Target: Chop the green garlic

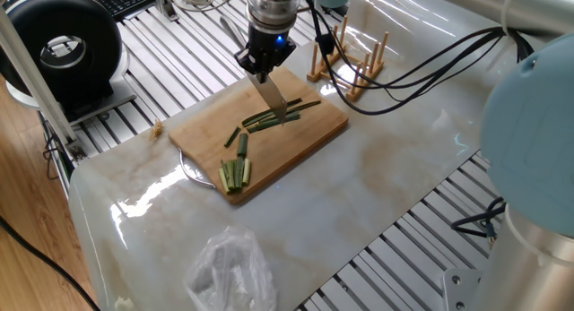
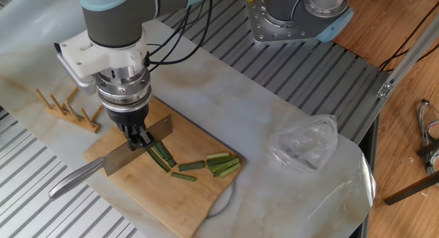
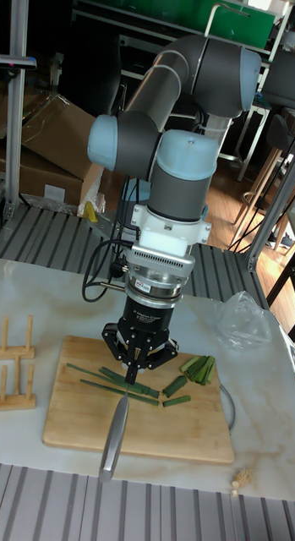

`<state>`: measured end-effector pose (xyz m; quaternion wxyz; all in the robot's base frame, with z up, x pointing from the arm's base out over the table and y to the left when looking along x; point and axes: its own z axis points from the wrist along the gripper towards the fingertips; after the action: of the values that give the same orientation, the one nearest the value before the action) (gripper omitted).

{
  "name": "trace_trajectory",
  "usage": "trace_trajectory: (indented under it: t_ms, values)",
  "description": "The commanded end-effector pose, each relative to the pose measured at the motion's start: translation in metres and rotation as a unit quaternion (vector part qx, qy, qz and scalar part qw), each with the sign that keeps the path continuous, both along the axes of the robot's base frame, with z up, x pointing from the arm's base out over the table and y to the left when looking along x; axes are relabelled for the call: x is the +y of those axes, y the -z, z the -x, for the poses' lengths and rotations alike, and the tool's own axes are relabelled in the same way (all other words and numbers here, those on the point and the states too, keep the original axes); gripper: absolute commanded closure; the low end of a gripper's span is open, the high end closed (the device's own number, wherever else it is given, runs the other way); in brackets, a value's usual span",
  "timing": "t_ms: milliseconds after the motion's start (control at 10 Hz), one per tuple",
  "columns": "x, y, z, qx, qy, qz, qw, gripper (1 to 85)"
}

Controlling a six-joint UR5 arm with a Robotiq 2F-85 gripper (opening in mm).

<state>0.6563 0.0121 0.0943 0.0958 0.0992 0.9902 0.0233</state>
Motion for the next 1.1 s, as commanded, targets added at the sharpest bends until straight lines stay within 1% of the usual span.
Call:
trace_trajectory:
  t_ms: [0, 500, 700, 1000]
  values:
    - [0.003, 0.004, -0.001, -0.004, 0.005, -0.008, 0.9999, 84.7]
    - [0.005, 0.007, 0.002, -0.002, 0.007, -0.005, 1.0, 84.7]
    - [0.007, 0.011, 0.005, -0.002, 0.009, -0.002, 1.0, 84.7]
    - [0.007, 0.016, 0.012, 0.004, 0.007, -0.001, 1.0, 84.7]
